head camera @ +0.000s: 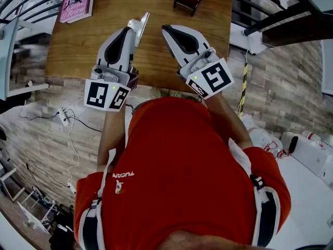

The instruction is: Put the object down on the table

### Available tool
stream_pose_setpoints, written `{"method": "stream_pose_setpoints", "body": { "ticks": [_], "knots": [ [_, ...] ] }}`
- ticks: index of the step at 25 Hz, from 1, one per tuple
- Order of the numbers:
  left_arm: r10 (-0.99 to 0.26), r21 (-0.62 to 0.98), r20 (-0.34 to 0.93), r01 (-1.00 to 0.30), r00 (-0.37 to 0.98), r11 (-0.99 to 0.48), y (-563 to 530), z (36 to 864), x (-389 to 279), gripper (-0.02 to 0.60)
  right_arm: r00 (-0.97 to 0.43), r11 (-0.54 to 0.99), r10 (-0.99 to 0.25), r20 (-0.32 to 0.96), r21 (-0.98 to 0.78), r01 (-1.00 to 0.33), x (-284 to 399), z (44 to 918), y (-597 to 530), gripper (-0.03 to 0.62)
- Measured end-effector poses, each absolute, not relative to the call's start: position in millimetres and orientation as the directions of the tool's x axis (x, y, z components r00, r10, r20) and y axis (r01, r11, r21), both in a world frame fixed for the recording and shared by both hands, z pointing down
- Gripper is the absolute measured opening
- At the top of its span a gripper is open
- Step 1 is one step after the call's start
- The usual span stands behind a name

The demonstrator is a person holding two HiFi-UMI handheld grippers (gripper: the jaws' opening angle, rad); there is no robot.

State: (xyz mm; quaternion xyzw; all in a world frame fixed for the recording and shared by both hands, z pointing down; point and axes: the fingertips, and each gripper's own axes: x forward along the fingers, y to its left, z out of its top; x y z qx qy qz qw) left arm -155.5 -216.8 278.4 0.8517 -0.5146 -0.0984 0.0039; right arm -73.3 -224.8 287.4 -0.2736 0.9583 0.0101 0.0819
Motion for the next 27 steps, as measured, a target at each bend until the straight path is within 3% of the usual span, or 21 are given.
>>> {"method": "stream_pose_setpoints", "body": {
  "ticks": [27],
  "knots": [
    [-0.881, 0.148, -0.144, -0.870, 0.451, -0.470, -228.1, 289.2, -169.7, 0.009, -0.836, 0.843, -0.536, -0.120, -0.016, -0.538, -77.5, 295.3, -232.1, 0.025]
  ]
}}
